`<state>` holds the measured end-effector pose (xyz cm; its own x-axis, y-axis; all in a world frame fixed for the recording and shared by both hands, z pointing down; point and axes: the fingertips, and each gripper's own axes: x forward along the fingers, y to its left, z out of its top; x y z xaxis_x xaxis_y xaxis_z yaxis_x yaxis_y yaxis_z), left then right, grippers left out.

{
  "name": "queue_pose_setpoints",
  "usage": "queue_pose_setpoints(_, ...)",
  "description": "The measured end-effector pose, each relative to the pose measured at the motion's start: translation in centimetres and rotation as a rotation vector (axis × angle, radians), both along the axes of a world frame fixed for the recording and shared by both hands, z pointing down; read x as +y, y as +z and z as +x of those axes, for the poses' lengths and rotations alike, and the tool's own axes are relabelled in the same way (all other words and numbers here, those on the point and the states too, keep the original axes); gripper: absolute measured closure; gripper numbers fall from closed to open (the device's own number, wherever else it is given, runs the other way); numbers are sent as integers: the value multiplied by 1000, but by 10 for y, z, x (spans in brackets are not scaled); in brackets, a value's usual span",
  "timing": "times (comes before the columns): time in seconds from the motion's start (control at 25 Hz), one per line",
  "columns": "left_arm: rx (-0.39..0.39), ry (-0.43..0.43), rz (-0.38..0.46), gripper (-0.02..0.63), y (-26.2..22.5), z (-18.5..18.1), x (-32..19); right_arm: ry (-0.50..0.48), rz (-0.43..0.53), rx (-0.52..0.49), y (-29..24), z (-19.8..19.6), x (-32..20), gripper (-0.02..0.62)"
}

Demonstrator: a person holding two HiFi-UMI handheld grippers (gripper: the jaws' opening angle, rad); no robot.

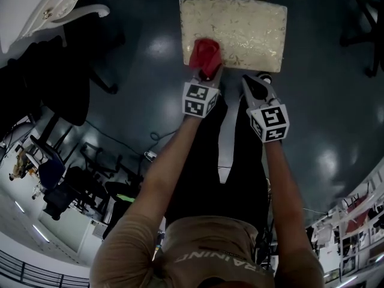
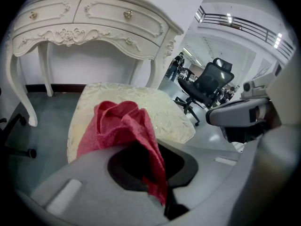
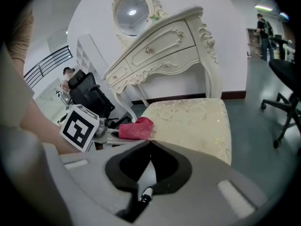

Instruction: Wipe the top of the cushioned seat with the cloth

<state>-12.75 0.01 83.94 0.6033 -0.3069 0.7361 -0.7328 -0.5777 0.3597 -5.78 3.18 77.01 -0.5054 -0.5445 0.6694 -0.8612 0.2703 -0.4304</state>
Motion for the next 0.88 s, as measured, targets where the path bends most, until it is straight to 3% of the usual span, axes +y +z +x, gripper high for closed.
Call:
queue_pose_setpoints(0.4, -1, 59, -20, 568, 4, 67, 17, 44, -6, -5, 7, 67, 10, 594)
queue_pose_setpoints(0.88, 41, 155, -52, 568, -1, 179, 47, 119, -20, -3, 13, 148, 34, 594)
